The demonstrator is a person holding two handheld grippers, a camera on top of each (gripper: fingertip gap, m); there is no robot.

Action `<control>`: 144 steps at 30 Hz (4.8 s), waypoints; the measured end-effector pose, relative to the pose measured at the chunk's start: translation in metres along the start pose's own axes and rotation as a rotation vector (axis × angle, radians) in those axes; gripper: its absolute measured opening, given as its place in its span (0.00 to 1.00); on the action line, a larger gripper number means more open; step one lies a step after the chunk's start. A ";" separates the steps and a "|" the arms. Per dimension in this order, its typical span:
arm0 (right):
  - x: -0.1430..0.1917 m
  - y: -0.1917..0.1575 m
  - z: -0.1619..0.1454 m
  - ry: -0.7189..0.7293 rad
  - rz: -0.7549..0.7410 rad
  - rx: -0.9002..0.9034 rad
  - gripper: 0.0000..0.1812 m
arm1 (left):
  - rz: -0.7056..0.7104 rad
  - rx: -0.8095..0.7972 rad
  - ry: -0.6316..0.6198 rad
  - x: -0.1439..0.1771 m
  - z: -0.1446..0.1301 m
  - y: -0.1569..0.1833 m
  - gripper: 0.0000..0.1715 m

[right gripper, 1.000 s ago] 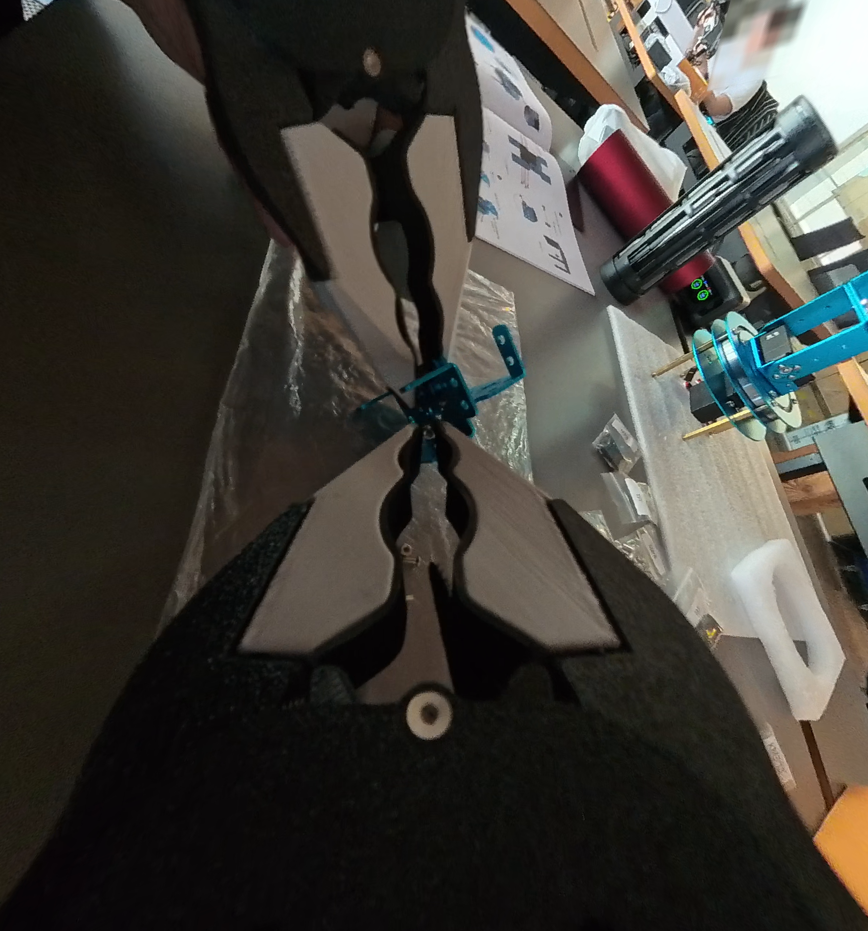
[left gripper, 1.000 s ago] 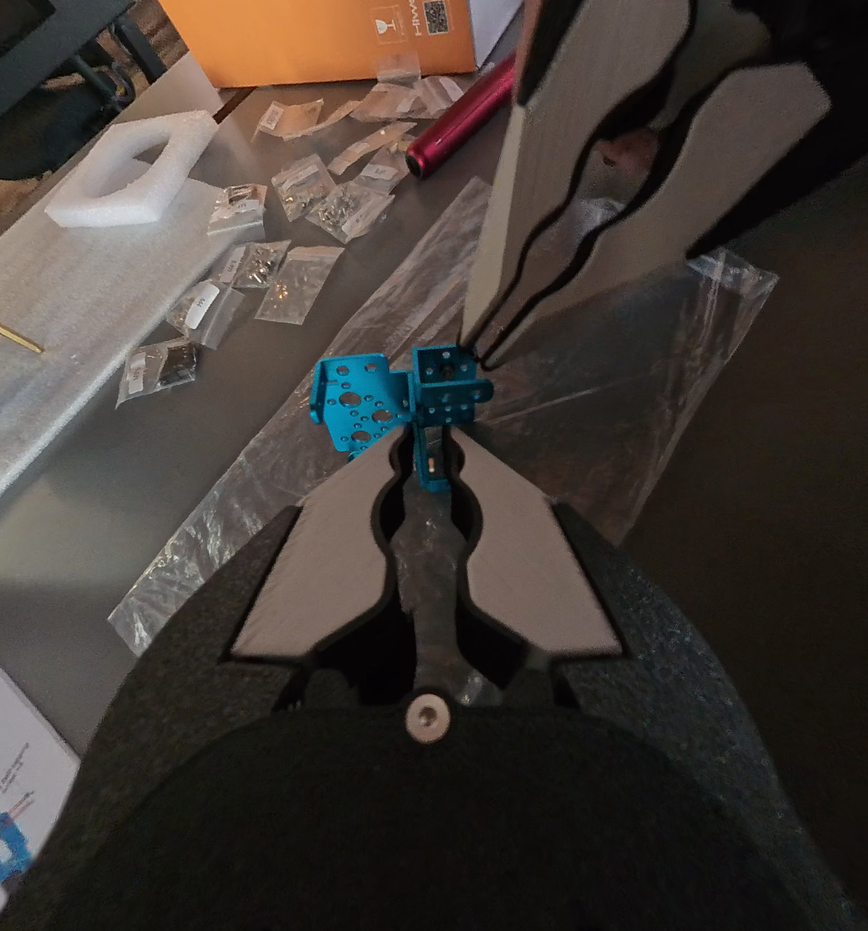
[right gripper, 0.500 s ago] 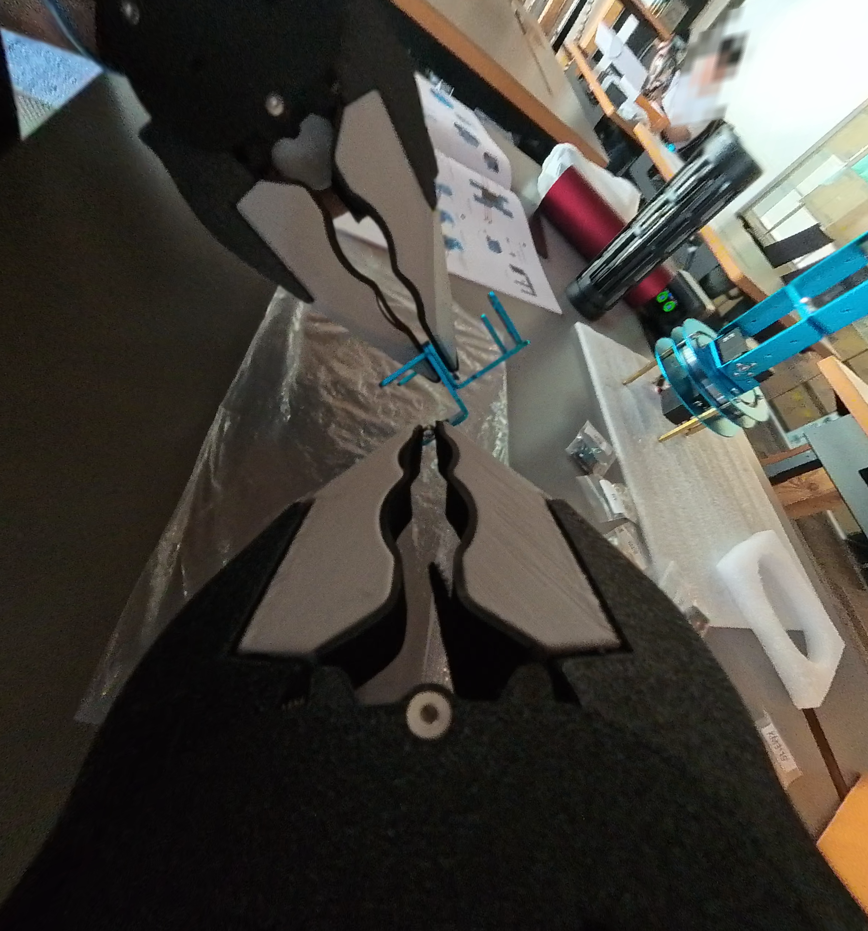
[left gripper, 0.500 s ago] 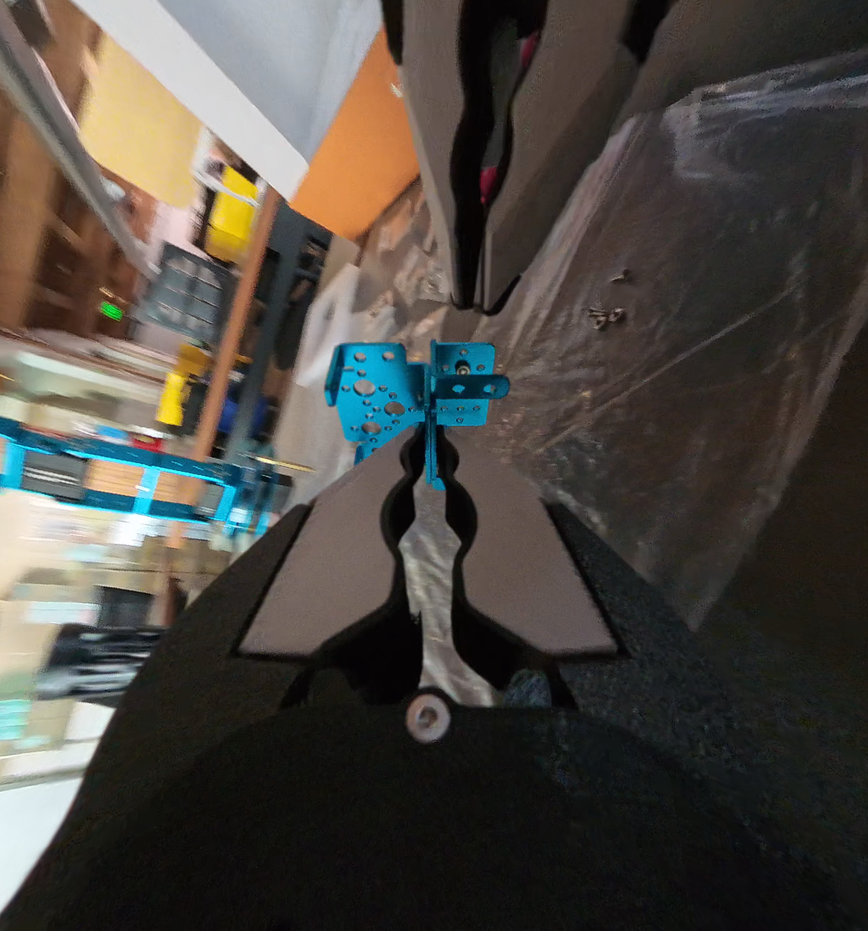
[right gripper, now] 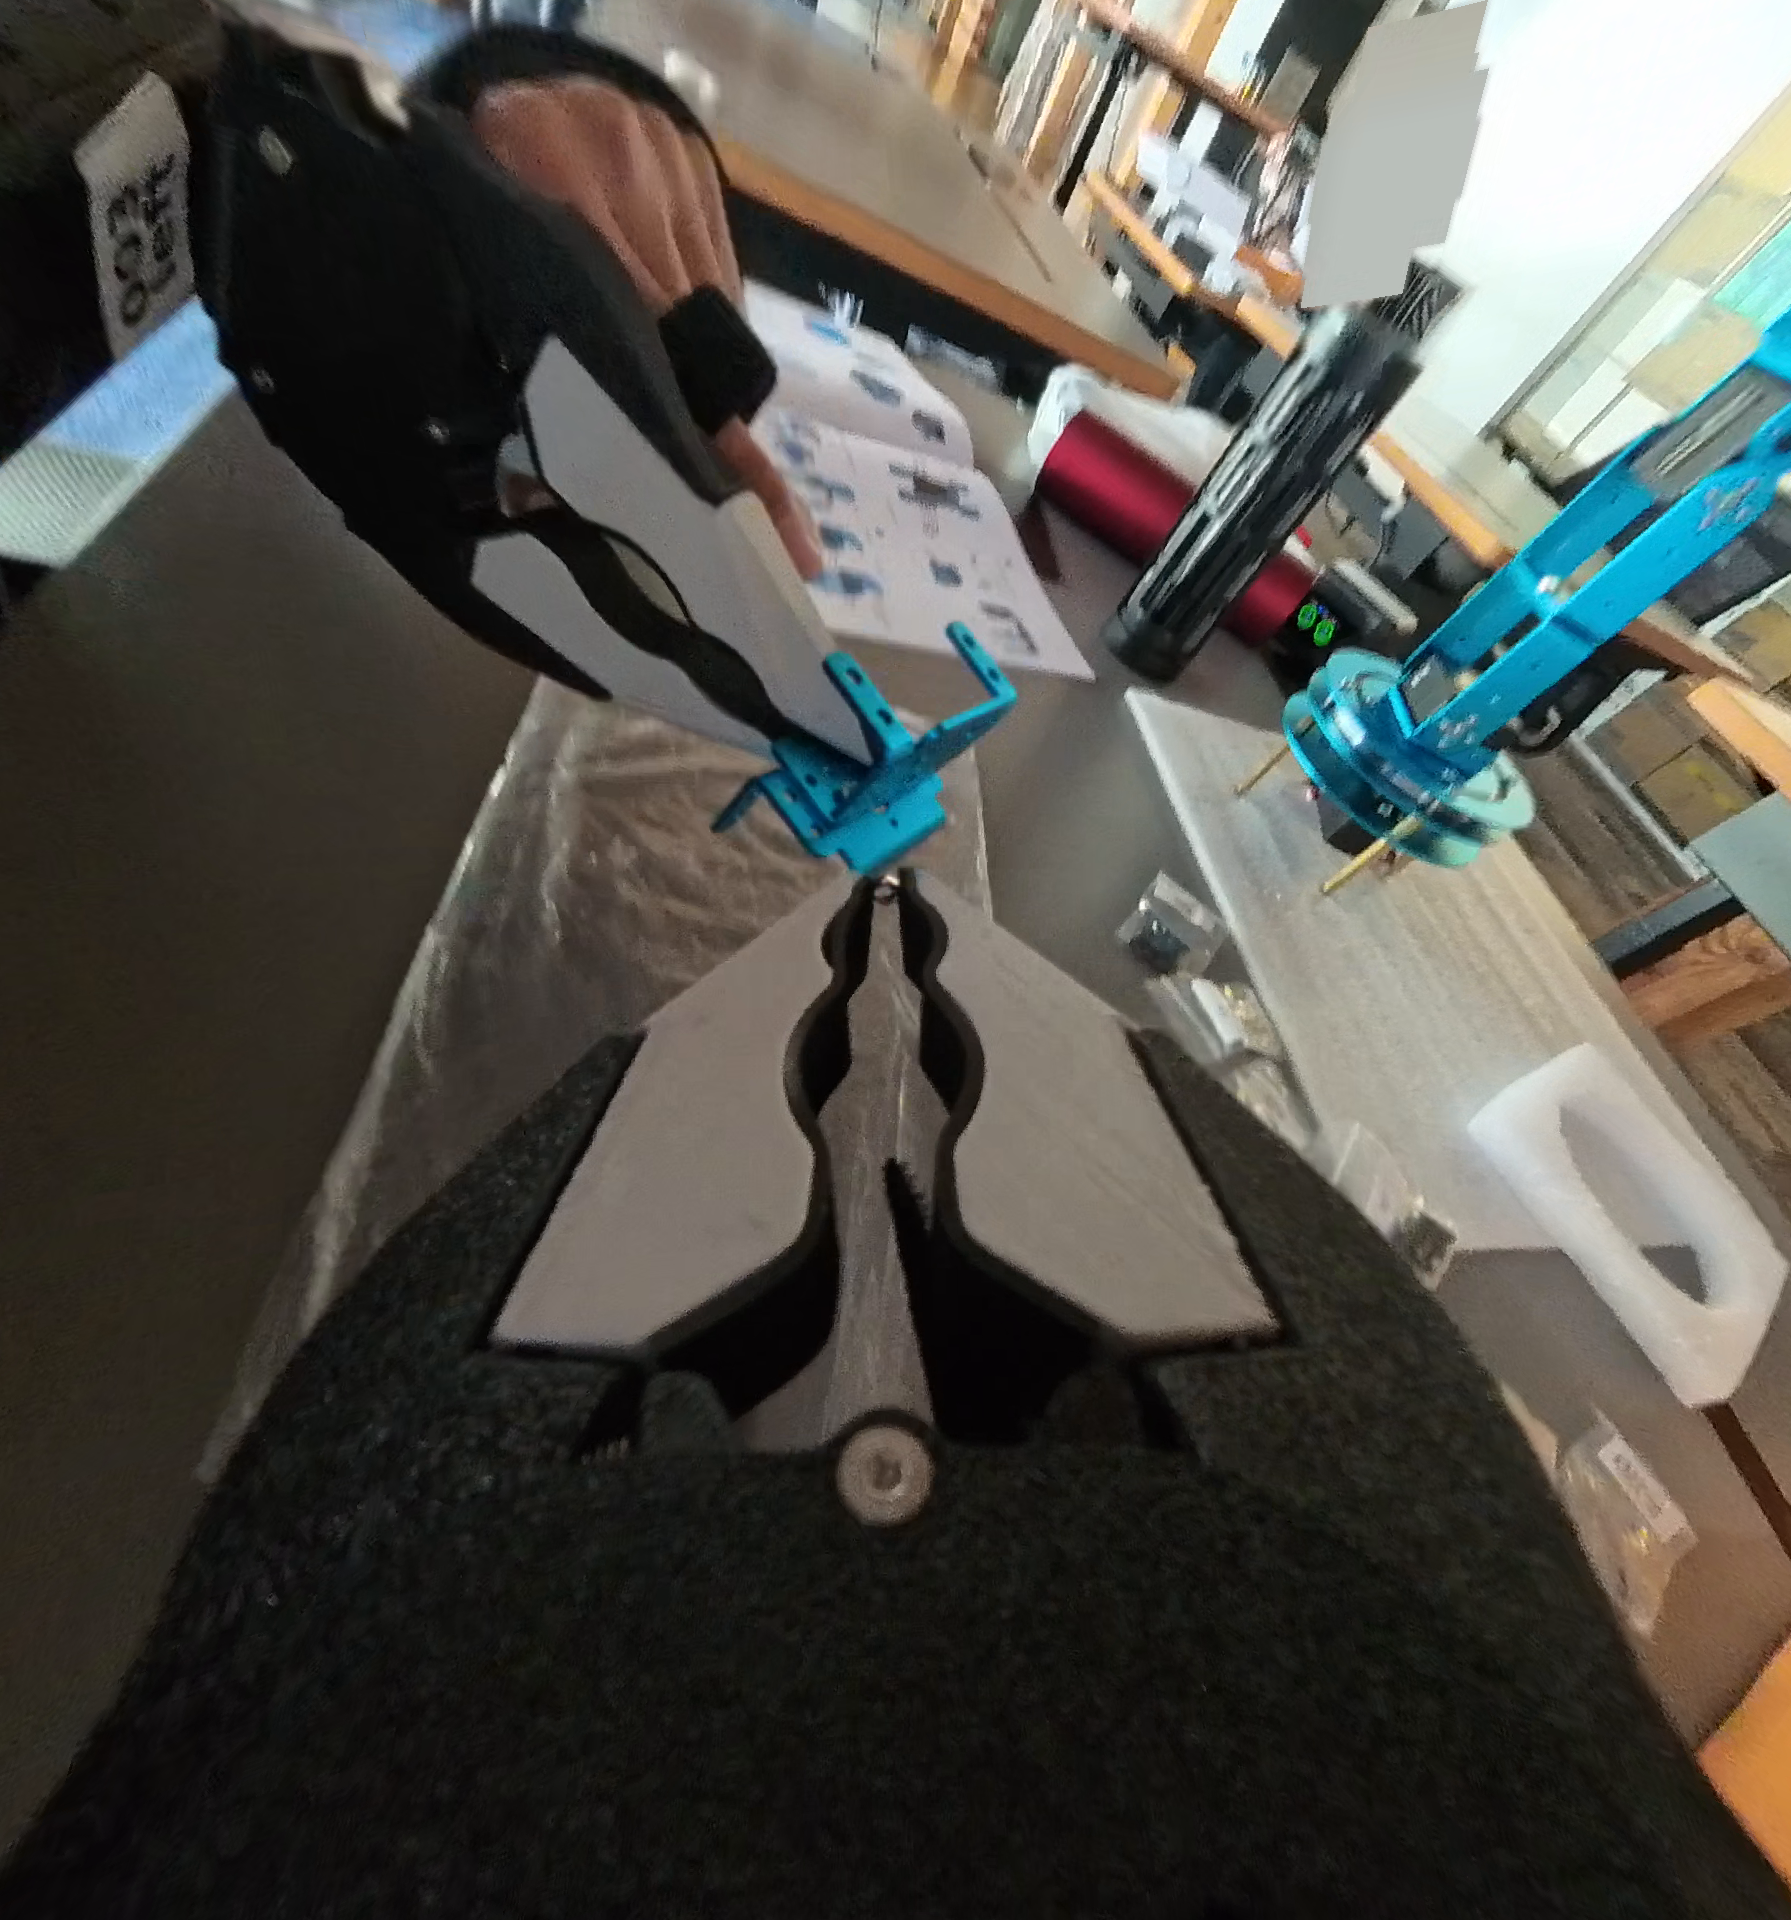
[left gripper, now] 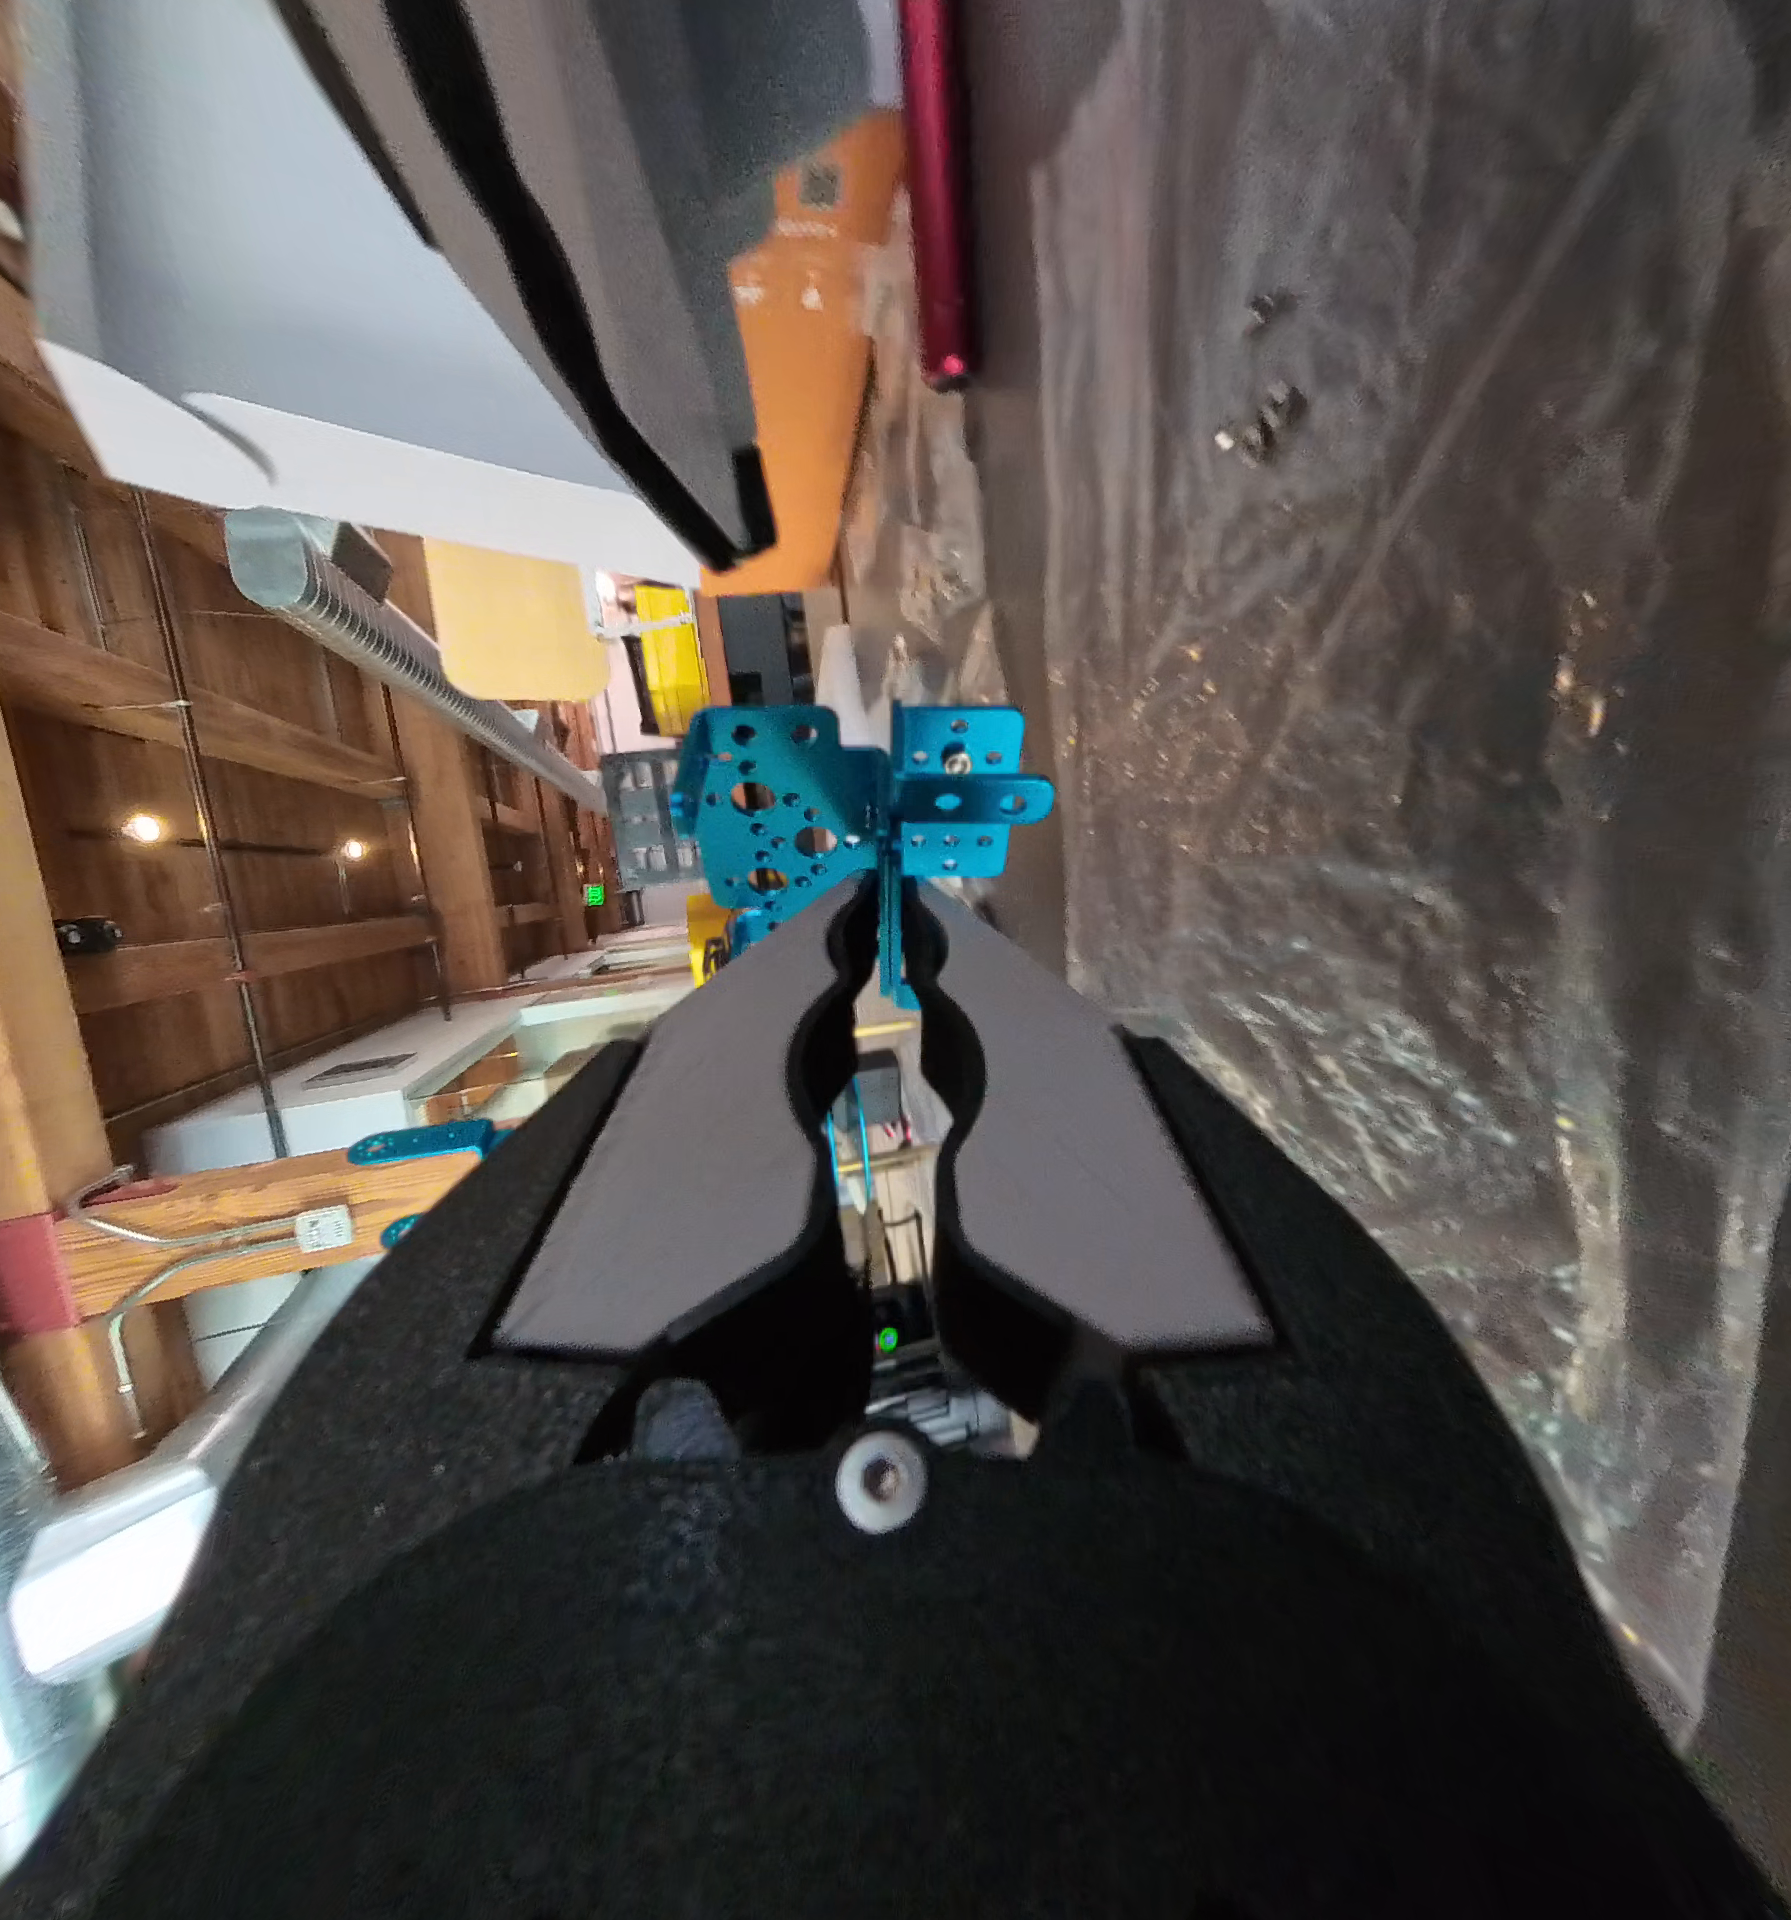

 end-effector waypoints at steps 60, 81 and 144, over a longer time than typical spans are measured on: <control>0.003 0.000 -0.019 -0.046 0.068 -0.173 0.02 | -0.016 0.917 0.190 -0.006 0.011 -0.018 0.03; -0.035 -0.018 -0.004 -0.164 -0.153 0.078 0.02 | -0.335 1.962 0.379 -0.012 -0.003 -0.006 0.02; -0.022 -0.029 -0.028 -0.236 -0.020 0.039 0.00 | -0.188 1.504 0.153 -0.009 -0.020 0.012 0.02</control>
Point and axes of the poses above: each gripper's, where its closed fingertips meet, x back along the fingers, z out of its top, y = z × x across the jaws, the point moved 4 cm from there along x, back along the fingers, and after that the axes turned 15 degrees about y, right-handed, at the moved point
